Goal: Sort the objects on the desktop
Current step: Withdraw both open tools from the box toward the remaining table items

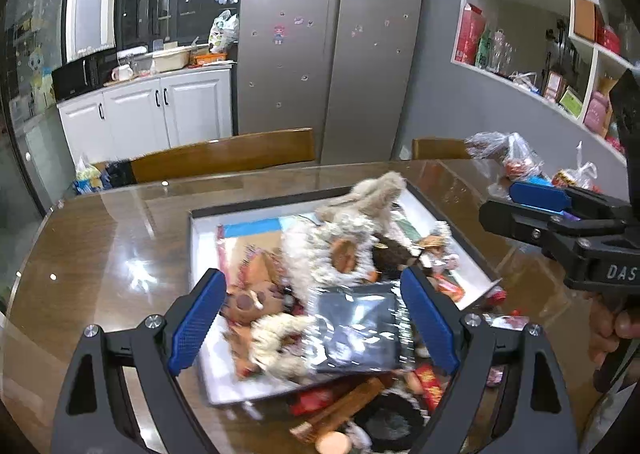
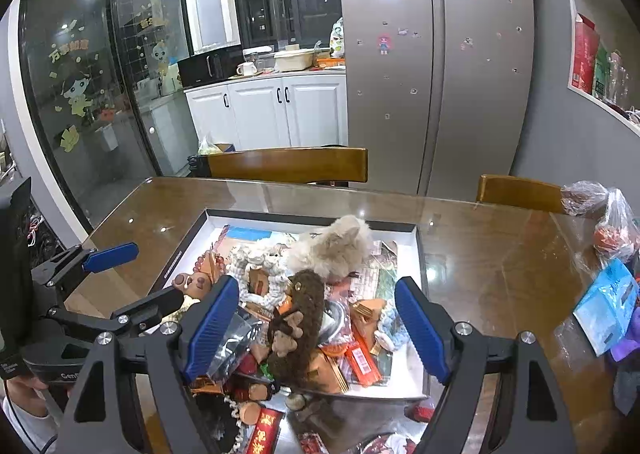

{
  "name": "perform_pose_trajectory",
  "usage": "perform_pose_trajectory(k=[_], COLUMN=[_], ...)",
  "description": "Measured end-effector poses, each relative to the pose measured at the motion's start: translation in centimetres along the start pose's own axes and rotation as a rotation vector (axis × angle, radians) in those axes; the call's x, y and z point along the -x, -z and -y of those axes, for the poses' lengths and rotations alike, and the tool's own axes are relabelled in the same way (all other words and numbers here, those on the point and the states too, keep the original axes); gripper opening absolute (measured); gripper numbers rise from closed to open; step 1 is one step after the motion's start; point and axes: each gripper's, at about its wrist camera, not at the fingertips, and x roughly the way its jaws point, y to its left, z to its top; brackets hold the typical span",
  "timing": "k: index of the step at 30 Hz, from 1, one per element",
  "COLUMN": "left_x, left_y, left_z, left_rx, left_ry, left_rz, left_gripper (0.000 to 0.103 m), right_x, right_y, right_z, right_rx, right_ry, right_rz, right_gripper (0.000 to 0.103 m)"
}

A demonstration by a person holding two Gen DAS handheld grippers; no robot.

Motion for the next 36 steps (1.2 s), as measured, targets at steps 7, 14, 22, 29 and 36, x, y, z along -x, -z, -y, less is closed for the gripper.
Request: perform_pose_trajectory(k=[7,14,22,29,36], left_x=[1.1,2.4,3.5,3.3,2.3], left_y=[1.8,4.0,6.5,10.3,11.3], left_z=[3.4,6.3,7.1,6.9,7.7], left_rx=[-0.067,-0.094,-0.098,-0.097,-0.125], left_ry=[0.051,0.090,0.107,0.135,0.164], left_rz=[-0.018,-0.035,-0.040,-0.069,-0.101], left_gripper=[0.090,0.090,0.090,0.090,0.090], right_x=[2.2,4.5,5.0,2.6,2.4], right_y=[1.2,2.9,5.3,10.7,11.8], right_z=[1.1,1.6,1.9,4.1,5.5], right_rx=[-0.024,-0.033,-0.047,-0.148,-0.187], right_ry=[-0.001,0.027,0.041,0.030,0.047], right_rz=[0.003,0.008,-0.018,-0.104,-0.113], right_gripper=[0.082,0.082,0.083,0.082,0.082])
